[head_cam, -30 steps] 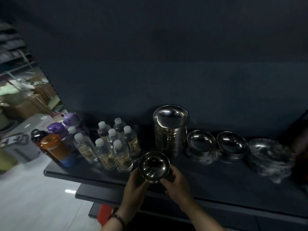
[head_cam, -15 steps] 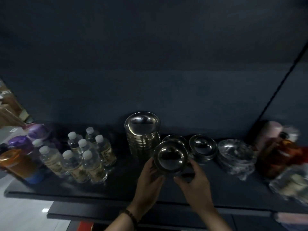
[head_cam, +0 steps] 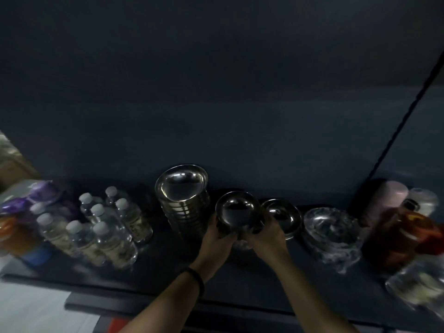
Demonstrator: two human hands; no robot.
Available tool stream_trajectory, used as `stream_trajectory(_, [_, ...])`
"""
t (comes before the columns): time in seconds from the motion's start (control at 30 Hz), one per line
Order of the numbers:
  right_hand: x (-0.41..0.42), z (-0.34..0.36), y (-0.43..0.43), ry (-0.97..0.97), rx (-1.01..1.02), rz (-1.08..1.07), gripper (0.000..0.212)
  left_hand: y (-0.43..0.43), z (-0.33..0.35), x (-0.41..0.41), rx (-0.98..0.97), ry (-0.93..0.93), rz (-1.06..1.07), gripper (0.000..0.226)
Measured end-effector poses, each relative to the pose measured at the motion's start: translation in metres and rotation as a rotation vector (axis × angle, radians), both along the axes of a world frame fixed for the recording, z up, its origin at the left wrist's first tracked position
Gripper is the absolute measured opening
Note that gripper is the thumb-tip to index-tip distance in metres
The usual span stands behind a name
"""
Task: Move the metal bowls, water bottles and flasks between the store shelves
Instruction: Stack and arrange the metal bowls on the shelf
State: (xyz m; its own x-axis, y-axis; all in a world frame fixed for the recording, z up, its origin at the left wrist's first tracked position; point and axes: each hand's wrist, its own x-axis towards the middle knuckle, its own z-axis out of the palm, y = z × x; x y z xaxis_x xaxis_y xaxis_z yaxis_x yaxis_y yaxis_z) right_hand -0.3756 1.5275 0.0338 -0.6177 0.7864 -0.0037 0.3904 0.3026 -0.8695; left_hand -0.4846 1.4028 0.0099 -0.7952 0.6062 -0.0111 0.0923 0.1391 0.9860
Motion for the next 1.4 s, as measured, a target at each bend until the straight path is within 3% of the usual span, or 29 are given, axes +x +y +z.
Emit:
stream_trajectory(0.27, [-0.006, -0.007, 0.007, -0.068, -0.042, 0.065, 0.058, 0.015, -0.004, 0.002, -0.225, 0.159, 0.034, 0.071])
stream_trajectory(0.43, [-0.002, -0.010, 0.010, -0.070, -0.035, 0.113, 0.086, 0.017, -0.015, -0.003, -0.344, 0.278, 0.091, 0.079])
stream_trajectory(0.5, [0.001, -0.007, 0.007, -0.037, 0.000, 0.136, 0.096, 0.015, -0.012, -0.001, -0.314, 0.301, 0.087, 0.071])
stream_trajectory(0.67, [0.007, -0.015, 0.000, -0.120, 0.159, 0.192, 0.045, 0.013, -0.014, 0.001, -0.255, 0.442, 0.043, 0.071])
stream_trajectory(0.8, [0.009, -0.019, -0.005, -0.085, 0.292, 0.249, 0.046, 0.008, -0.020, 0.008, -0.291, 0.480, 0.025, 0.067])
stream_trajectory(1.07, [0.005, -0.025, -0.010, -0.058, 0.112, 0.186, 0.072, -0.020, 0.004, 0.002, -0.300, 0.380, -0.103, 0.045])
stream_trajectory(1.27, [-0.017, 0.003, -0.061, -0.085, 0.244, 0.334, 0.031, -0.117, 0.044, -0.015, -0.517, 0.594, -0.183, 0.021])
stream_trajectory(1.37, [-0.035, 0.020, -0.104, -0.071, 0.315, 0.459, 0.021, -0.180, 0.064, -0.038, -0.574, 0.738, -0.177, 0.020])
stream_trajectory(1.4, [-0.042, 0.027, -0.120, -0.066, 0.326, 0.501, 0.018, -0.202, 0.071, -0.046, -0.599, 0.710, -0.141, 0.021])
